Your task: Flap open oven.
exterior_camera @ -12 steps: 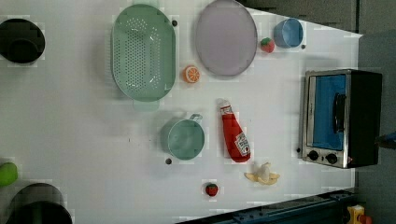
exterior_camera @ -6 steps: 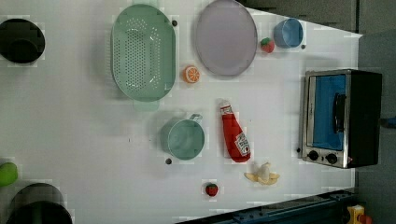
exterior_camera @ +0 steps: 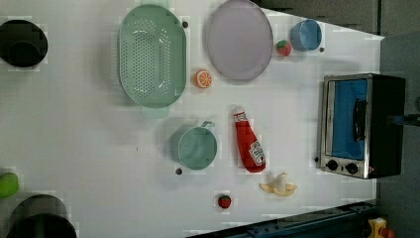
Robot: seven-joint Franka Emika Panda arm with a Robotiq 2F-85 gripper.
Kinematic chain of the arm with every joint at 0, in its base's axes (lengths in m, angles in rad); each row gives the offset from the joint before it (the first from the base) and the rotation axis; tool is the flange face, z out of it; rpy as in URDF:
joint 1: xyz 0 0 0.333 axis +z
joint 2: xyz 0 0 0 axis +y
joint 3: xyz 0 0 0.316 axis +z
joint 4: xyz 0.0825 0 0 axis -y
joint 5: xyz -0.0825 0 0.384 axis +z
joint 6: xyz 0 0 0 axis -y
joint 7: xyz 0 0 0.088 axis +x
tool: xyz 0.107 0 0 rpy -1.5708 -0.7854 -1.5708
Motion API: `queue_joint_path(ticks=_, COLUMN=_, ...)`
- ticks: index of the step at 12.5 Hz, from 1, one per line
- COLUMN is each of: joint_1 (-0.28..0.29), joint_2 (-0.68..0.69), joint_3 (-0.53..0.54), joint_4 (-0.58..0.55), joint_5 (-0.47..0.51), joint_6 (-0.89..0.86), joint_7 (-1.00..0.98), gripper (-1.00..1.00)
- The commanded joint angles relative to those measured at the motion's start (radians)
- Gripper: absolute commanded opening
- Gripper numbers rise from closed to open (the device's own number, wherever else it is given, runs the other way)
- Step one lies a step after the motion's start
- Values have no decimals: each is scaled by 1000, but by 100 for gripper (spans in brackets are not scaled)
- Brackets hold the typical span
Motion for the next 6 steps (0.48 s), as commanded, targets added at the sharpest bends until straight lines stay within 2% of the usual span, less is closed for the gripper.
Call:
queue_joint_path(ticks=1, joint_1=2, joint_2=23, joint_3=-10, joint_4=-64, joint_5=-3, joint_6=85, joint_7=-91, gripper=-65)
queue_joint_path(ticks=6, joint_1=-2, joint_2=89, joint_3=-12, joint_4=-168, joint_5=-3, joint_6=288, joint_7=-91, gripper=-65)
